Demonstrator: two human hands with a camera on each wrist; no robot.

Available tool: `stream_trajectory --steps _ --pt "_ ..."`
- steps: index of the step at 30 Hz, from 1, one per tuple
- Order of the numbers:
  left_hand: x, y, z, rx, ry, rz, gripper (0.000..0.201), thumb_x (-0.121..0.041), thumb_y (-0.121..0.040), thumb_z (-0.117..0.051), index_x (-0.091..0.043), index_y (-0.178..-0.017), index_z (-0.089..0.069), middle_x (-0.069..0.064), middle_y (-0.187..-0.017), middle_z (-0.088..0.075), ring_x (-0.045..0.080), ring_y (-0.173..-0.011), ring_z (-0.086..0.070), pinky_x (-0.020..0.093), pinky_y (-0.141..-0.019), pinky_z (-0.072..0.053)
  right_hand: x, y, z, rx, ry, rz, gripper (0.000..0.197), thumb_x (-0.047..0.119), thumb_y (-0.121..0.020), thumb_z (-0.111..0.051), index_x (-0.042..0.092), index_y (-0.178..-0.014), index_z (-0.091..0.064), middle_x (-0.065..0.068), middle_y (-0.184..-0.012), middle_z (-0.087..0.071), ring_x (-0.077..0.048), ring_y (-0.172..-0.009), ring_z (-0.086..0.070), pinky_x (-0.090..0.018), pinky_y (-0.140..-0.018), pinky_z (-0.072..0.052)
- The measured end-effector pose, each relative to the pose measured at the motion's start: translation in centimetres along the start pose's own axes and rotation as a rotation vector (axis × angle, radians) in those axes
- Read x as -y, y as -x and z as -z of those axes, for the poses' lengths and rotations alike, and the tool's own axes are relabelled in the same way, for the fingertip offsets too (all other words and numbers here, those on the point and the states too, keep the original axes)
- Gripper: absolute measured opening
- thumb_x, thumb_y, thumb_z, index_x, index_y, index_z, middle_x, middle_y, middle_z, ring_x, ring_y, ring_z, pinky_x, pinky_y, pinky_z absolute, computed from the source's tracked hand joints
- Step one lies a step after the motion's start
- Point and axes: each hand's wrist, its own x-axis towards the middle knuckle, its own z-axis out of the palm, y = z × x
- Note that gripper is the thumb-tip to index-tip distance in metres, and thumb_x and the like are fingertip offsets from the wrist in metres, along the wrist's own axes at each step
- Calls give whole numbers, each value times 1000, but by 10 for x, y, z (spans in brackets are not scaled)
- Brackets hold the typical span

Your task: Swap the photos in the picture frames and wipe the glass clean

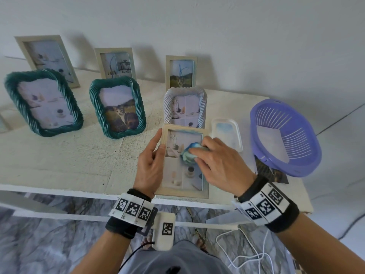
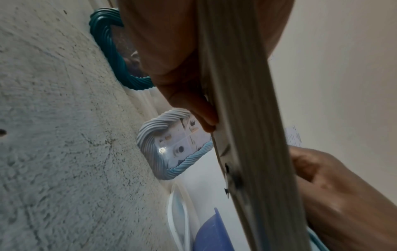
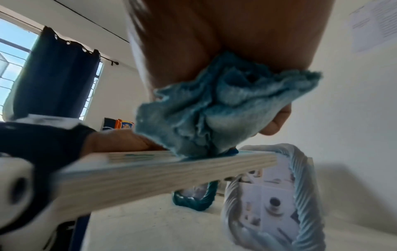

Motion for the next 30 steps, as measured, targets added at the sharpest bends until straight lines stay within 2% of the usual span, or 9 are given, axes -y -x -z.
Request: stream_trajectory --steps 3,6,10,12,15,19,22,27,30 --pt "0 -1 7 -29 3 16 41 -15 -106 -38 -26 -146 -41 -1 -83 -72 22 -78 -62 39 -73 -56 12 18 -8 84 -102 86 27 27 -96 -47 20 -116 -64 7 -95 -39 -12 -78 -46 -15 -57 -32" --pt "0 -1 8 -44 9 27 42 -19 -107 -40 -24 -148 -42 8 -86 -66 26 -80 -56 46 -73 -51 17 30 -16 112 -131 122 30 31 -96 -42 24 -115 -64 5 -96 -43 -13 -79 -46 -24 -57 -43" --pt "0 2 3 -33 -6 -5 42 -13 -106 -37 -21 -148 -38 -7 -83 -75 13 -75 -67 27 -67 -57 10 21 -19 1 -53 39 22 25 -93 -54 21 -112 -65 3 -93 -48 -12 -75 -45 -23 -55 -42" --pt "-1 5 -2 -5 -33 -32 42 -18 -106 -38 -27 -148 -39 2 -72 -66 20 -65 -57 31 -62 -52 3 10 -19 -49 -8 -34 20 22 -93 -57 19 -111 -65 2 -92 -49 -13 -75 -45 -22 -55 -41" --pt "7 7 -5 -27 -75 -40 43 -19 -106 -40 -26 -148 -40 -2 -60 -45 12 -53 -37 23 -53 -36 0 -2 -19 -122 -9 -107 21 22 -94 -56 18 -113 -64 -1 -94 -51 -17 -77 -49 -22 -58 -38" --pt "8 6 -11 -12 -10 -28 47 -39 -100 -45 -31 -147 -43 7 -83 -56 21 -75 -49 40 -72 -45 13 -4 -20 -136 -44 -52 23 21 -94 -52 15 -114 -62 -2 -99 -51 -18 -80 -51 -25 -61 -45" --pt "5 5 -12 12 51 -11 44 -29 -98 -44 -30 -142 -44 -4 -105 -72 23 -99 -65 38 -92 -52 23 0 -22 -62 -68 48 25 26 -96 -44 17 -112 -61 -1 -98 -47 -15 -79 -48 -26 -58 -47" --pt "2 7 -6 0 77 12 40 -8 -106 -36 -15 -146 -42 -7 -109 -74 18 -105 -69 27 -86 -56 19 13 -31 61 -149 244 28 31 -97 -39 22 -112 -62 5 -99 -42 -12 -83 -45 -26 -61 -46" --pt "0 7 -6 -39 32 23 41 -8 -106 -36 -14 -146 -42 -10 -111 -74 17 -107 -68 32 -90 -56 11 14 -28 100 -210 279 34 33 -96 -39 25 -116 -65 6 -96 -43 -11 -86 -45 -31 -65 -49"
